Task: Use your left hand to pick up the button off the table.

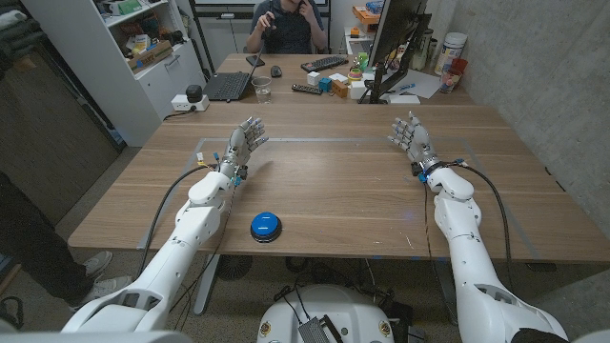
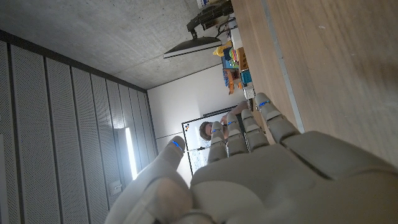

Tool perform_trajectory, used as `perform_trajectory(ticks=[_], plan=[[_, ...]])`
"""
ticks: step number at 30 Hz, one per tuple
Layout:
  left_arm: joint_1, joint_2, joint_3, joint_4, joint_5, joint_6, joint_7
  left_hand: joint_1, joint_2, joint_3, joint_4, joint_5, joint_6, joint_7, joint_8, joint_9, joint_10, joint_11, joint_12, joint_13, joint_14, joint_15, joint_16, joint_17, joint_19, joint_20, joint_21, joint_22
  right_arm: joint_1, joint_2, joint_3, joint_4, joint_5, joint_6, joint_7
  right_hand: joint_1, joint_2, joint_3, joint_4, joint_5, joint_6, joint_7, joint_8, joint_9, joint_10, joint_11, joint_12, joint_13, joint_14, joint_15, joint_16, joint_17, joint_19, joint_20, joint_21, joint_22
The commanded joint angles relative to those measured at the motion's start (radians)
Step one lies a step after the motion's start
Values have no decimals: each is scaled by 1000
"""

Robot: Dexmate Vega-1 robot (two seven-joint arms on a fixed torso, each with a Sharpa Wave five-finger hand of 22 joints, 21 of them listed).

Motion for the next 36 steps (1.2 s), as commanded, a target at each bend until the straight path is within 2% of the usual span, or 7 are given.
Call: perform_trajectory(ticks=[1,22,27,31,36], plan=[[4,-26,-32,-1,32,9,-17,-4,11,4,1,5,8,-2,3,5,6,0,9,5,10,-1,6,3,9,5,0,5,12,53,60,-5,-64,-7,50,1,11,-2,-1,3,6,-1,5,3,7,0,4,3,8,0,5,2,8,-1,5,5],[3,-32,-42,-2,53,18,-28,-5,11,5,1,5,7,-4,3,5,5,-2,9,5,10,-1,6,3,10,5,-1,5,29,66,81,16,-93,-5,68,3,13,-8,-2,4,5,-3,5,3,4,1,4,3,8,-1,5,2,7,0,5,5],[9,-1,-14,-29,126,-50,-33,-5,8,5,0,5,3,-7,2,5,2,-2,7,5,7,-1,5,2,7,8,-3,5,32,69,87,23,-89,-1,70,3,13,-9,-2,4,6,-2,6,3,5,1,4,3,9,-2,5,2,7,1,5,5],[13,17,-3,-46,149,-103,-66,-1,-3,3,-10,4,-7,-29,-1,5,-12,-10,3,5,0,-3,2,1,0,37,-8,5,28,69,89,19,-94,3,65,3,13,-10,-2,4,5,-2,5,3,4,-1,4,3,9,-2,5,2,6,0,5,5],[20,47,10,-77,207,-157,-71,3,-17,-1,-19,3,-12,-45,-1,4,-23,-19,0,4,-6,-7,0,0,-2,38,-11,5,28,68,91,19,-94,7,67,3,14,-11,-2,4,5,-1,5,3,4,0,4,3,9,-1,5,2,6,0,5,5]])
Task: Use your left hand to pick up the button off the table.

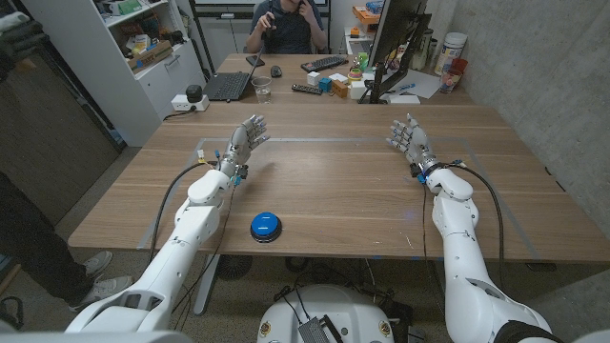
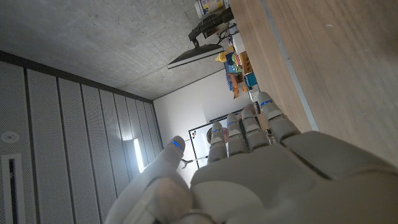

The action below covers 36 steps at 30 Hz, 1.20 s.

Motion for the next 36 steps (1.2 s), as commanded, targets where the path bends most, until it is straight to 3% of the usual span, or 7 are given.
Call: perform_trajectory(ticks=[1,5,11,19,24,29,36], plan=[[17,57,29,-66,109,-108,-23,4,-21,-2,-14,3,-3,-23,-2,4,-12,-8,0,5,-5,-3,0,3,-2,9,-8,5,1,4,10,3,-3,11,1,-1,10,-4,-1,4,5,-2,5,3,4,2,4,3,8,-2,5,2,5,-1,5,5],[33,95,36,-113,185,-165,-10,10,-39,-7,-28,3,-10,-42,-2,4,-22,-16,-2,4,-16,-1,-3,2,-7,11,-12,4,-2,3,10,0,-6,9,-1,-1,10,-5,0,5,5,-2,5,3,4,0,4,3,8,-1,5,2,6,-1,5,5],[56,127,32,-163,245,-223,-2,29,-68,-12,-61,5,-25,-83,-2,4,-33,-35,-1,4,-28,0,-2,1,-17,42,-20,4,-6,3,9,-5,-9,10,-3,-1,9,-7,0,5,4,-1,5,3,5,2,4,3,9,0,6,2,6,0,6,5],[76,158,21,-220,264,-276,-27,55,-95,-16,-99,7,-43,-133,-1,4,-46,-50,-1,4,-45,-2,-3,2,-24,50,-26,4,-11,6,5,-15,-10,6,-2,-2,9,-9,0,5,4,0,5,3,5,1,4,3,9,0,6,2,8,1,6,5],[88,173,14,-253,278,-294,-38,70,-114,-20,-121,8,-50,-151,0,5,-54,-63,-1,4,-49,-6,-1,2,-25,55,-28,4,-17,9,4,-25,-12,5,-6,-2,9,-10,0,5,5,-1,6,3,4,0,4,3,8,0,5,2,8,0,6,5],[106,205,1,-304,380,-325,-12,78,-120,-21,-131,9,-53,-152,1,5,-59,-62,-2,4,-54,-9,-1,2,-26,59,-29,4,-26,15,4,-39,-10,0,-12,-3,9,-12,0,5,5,0,6,3,5,1,5,3,9,1,6,2,8,2,6,5],[133,234,-12,-365,421,-360,-23,96,-131,-22,-152,11,-71,-159,-2,5,-78,-70,-5,4,-65,-12,-3,2,-30,63,-32,5,-45,20,1,-71,-11,-3,-16,-3,9,-14,1,5,5,0,6,3,6,0,5,3,8,0,6,2,8,2,6,5]])
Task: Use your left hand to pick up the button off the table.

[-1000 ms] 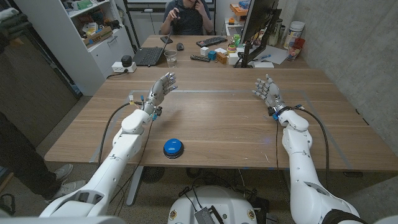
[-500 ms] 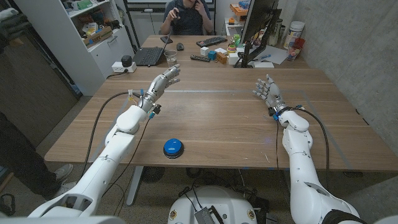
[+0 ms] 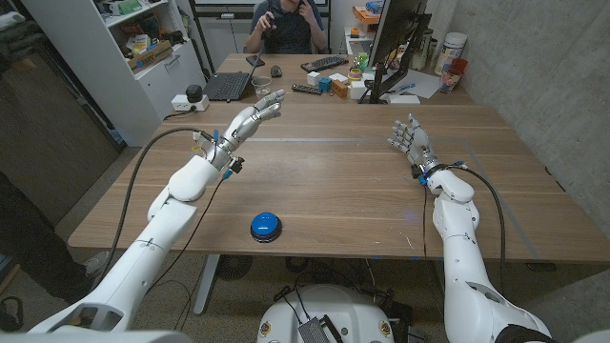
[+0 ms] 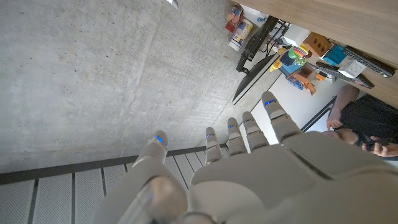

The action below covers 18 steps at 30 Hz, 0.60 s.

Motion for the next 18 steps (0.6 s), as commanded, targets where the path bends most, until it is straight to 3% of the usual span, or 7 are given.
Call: perform_trajectory(ticks=[1,10,15,18], plan=[[46,55,-26,-107,98,-63,-1,14,-15,1,-15,4,-14,-8,-1,5,-9,2,0,5,-12,0,-3,2,-3,10,-4,5,-27,9,-5,-44,-2,-9,-10,-3,9,-6,1,5,5,0,6,3,6,2,5,3,9,1,6,2,8,2,6,5],[78,81,-65,-169,118,-110,-10,28,-33,-5,-36,5,-38,-19,-4,6,-23,-4,0,5,-21,-2,-2,3,-3,12,-5,5,-59,23,-12,-96,-1,-16,-23,-4,9,-8,1,5,6,1,6,3,5,1,4,3,9,1,6,3,7,2,6,5],[91,105,-81,-198,123,-142,-37,46,-47,-8,-55,7,-54,-55,-3,6,-31,-14,2,5,-25,-3,0,3,-2,13,-5,5,-77,31,-14,-127,0,-23,-32,-4,9,-9,1,5,6,1,6,3,6,4,5,3,9,2,6,3,8,3,6,5],[97,115,-91,-211,126,-161,-49,56,-51,-9,-64,9,-64,-63,-4,6,-39,-20,1,5,-27,-5,0,3,0,13,-5,5,-89,34,-17,-147,-1,-22,-38,-4,8,-10,2,5,6,0,6,3,5,4,5,3,9,2,6,3,7,2,6,5]])
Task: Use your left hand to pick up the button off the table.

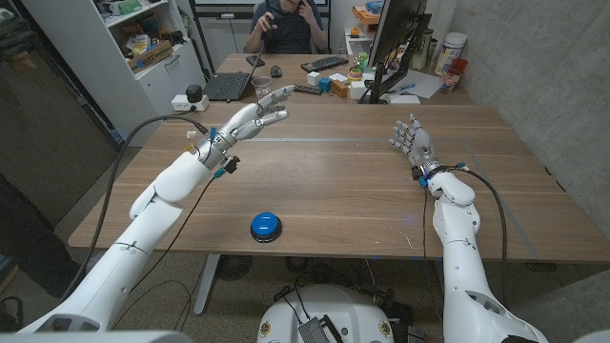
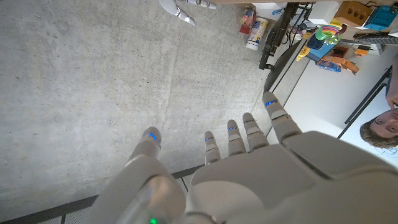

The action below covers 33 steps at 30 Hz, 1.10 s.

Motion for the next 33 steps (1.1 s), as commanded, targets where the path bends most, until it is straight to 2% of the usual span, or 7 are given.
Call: perform_trajectory(ticks=[1,7,11,18,27,31,33], plan=[[37,56,-42,-76,16,-77,-51,15,-9,0,-16,9,-8,-17,1,1,-9,-8,1,5,-7,0,0,3,6,8,-1,5,-48,19,-8,-80,-2,-12,-25,-4,9,-2,1,5,5,1,6,3,6,1,5,3,7,0,6,3,8,3,6,5],[49,69,-61,-93,40,-121,-69,28,-13,-1,-26,10,-13,-20,3,2,-14,-16,2,6,-8,-1,1,3,11,7,0,5,-73,21,-11,-117,-6,-20,-38,-4,9,-3,2,6,5,0,6,3,4,1,4,3,7,-1,6,3,8,3,6,5],[36,86,-66,-81,57,-204,-88,35,-16,-1,-32,12,-17,-20,3,2,-17,-18,2,6,-9,0,1,3,13,7,0,5,-98,35,-8,-150,-4,-24,-55,-5,9,-4,2,6,6,0,6,3,5,2,5,3,7,-1,6,3,7,3,6,5],[57,108,-89,-106,58,-225,-129,72,-28,-1,-56,19,-52,-20,0,2,-31,-28,3,6,-12,-4,3,3,20,7,0,4,-127,44,-10,-187,-6,-30,-74,-5,9,-6,2,6,5,1,6,3,5,1,5,3,7,-1,6,3,8,4,6,5],[82,133,-120,-138,57,-279,-169,100,-43,-6,-68,25,-81,-20,-1,3,-47,-27,2,7,-19,-4,1,3,22,8,-1,3,-146,53,-15,-207,-7,-27,-96,-6,9,-9,3,6,5,0,6,3,6,1,5,3,8,-1,7,3,8,4,6,5],[109,129,-163,-187,101,-282,-176,116,-58,-13,-73,30,-97,-20,0,3,-57,-28,1,7,-23,-4,1,4,23,8,-3,3,-148,53,-20,-211,-9,-24,-101,-6,9,-10,3,6,5,0,6,3,6,1,5,3,7,0,6,3,8,4,6,5],[139,102,-212,-234,176,-277,-163,126,-66,-17,-76,34,-105,-20,1,3,-63,-30,1,7,-27,-3,0,4,23,8,-4,3,-149,52,-22,-213,-10,-25,-103,-6,9,-10,3,6,5,0,6,3,6,2,5,3,8,-1,7,3,8,4,6,5]])
